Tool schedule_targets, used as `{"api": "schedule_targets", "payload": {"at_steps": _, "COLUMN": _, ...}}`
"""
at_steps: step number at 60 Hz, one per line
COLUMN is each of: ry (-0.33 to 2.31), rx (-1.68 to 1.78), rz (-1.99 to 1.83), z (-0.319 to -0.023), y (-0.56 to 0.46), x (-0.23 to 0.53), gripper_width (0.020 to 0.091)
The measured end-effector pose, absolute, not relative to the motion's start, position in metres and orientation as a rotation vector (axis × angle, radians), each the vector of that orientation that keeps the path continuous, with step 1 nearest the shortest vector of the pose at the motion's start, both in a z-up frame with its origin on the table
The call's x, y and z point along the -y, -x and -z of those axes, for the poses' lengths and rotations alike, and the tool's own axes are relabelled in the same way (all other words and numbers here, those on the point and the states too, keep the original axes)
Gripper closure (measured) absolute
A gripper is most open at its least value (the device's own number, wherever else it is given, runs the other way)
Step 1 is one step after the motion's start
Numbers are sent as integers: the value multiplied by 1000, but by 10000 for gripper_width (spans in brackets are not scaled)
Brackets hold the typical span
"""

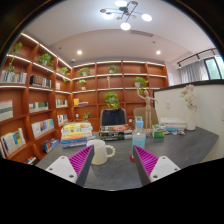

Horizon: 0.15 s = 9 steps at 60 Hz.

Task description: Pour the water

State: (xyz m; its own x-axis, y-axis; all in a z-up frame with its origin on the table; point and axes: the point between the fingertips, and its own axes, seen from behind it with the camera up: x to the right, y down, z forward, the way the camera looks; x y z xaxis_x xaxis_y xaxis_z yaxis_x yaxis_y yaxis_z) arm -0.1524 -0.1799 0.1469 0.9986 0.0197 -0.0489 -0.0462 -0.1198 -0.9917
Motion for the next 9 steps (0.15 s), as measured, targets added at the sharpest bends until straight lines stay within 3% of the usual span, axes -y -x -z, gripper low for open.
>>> {"api": "schedule_targets", "payload": {"at_steps": 9, "ry": 1669, "rx": -10, "rz": -69, "z": -150, "y": 162, "x": 183, "gripper_width": 326}}
